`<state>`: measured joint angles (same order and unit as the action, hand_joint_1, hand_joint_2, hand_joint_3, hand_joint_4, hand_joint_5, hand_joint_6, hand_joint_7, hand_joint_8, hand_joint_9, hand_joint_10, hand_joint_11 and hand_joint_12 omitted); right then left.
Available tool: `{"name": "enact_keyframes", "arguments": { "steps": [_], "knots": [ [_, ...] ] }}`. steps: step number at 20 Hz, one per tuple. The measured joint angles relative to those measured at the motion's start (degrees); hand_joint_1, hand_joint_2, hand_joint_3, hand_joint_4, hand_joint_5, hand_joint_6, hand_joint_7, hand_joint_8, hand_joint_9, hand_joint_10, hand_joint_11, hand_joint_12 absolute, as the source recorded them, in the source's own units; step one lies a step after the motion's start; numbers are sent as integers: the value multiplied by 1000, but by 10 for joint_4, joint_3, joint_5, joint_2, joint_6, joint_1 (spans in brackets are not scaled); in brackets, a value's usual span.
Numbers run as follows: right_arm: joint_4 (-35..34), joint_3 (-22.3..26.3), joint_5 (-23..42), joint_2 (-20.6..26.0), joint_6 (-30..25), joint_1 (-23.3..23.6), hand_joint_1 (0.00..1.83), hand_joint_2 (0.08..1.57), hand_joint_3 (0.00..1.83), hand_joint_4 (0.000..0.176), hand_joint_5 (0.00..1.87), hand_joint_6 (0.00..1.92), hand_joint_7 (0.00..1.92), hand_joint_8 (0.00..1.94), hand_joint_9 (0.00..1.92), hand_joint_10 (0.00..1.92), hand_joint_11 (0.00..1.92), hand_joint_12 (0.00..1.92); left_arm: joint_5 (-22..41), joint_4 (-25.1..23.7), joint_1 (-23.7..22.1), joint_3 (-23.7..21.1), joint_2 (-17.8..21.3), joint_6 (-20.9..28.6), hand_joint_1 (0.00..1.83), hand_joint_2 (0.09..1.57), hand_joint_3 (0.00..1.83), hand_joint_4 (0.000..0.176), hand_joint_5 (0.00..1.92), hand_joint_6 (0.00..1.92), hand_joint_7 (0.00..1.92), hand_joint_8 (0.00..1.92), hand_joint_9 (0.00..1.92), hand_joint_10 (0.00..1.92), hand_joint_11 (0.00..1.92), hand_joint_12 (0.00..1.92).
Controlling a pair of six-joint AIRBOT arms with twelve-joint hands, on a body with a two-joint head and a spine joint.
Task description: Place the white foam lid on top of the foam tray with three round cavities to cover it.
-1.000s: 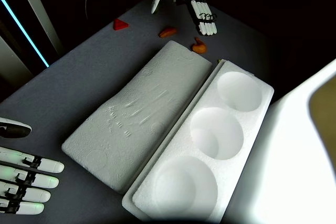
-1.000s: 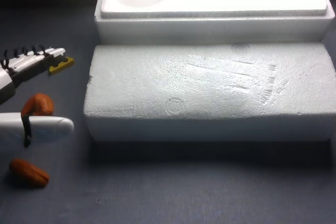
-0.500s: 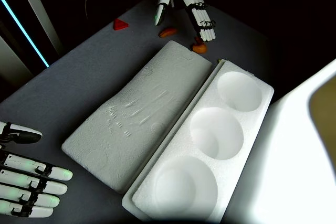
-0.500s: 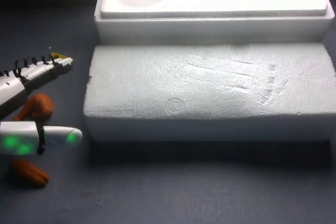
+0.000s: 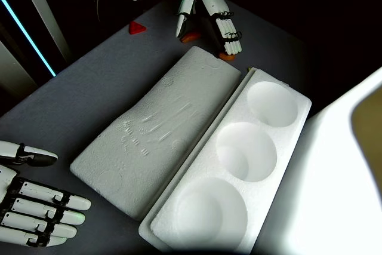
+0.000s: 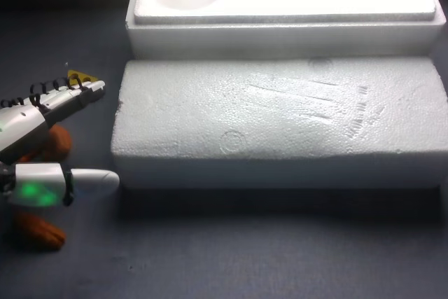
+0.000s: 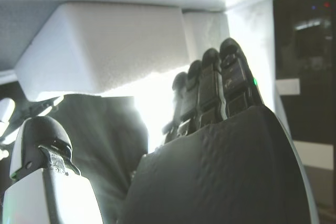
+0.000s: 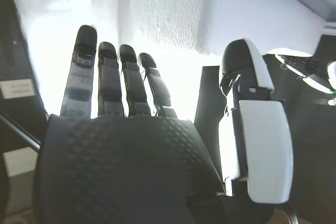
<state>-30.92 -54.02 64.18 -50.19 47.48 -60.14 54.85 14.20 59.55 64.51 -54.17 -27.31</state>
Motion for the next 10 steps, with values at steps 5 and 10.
{"name": "enact_keyframes", "arguments": {
  "steps": [5,10],
  "knots": [
    [-10,-19,-8,-25,-27,0,456,1142,0,0,0,0,0,0,3,1,0,1251,-2,12,0,6,-9,-1,461,973,6,0,59,12,0,0,0,0,0,0],
    [-12,-27,-11,-38,-42,12,495,1140,1,0,0,0,0,0,0,0,0,1044,-3,14,0,7,-13,-1,455,964,0,0,71,12,0,0,0,0,0,0]
  ]
}}
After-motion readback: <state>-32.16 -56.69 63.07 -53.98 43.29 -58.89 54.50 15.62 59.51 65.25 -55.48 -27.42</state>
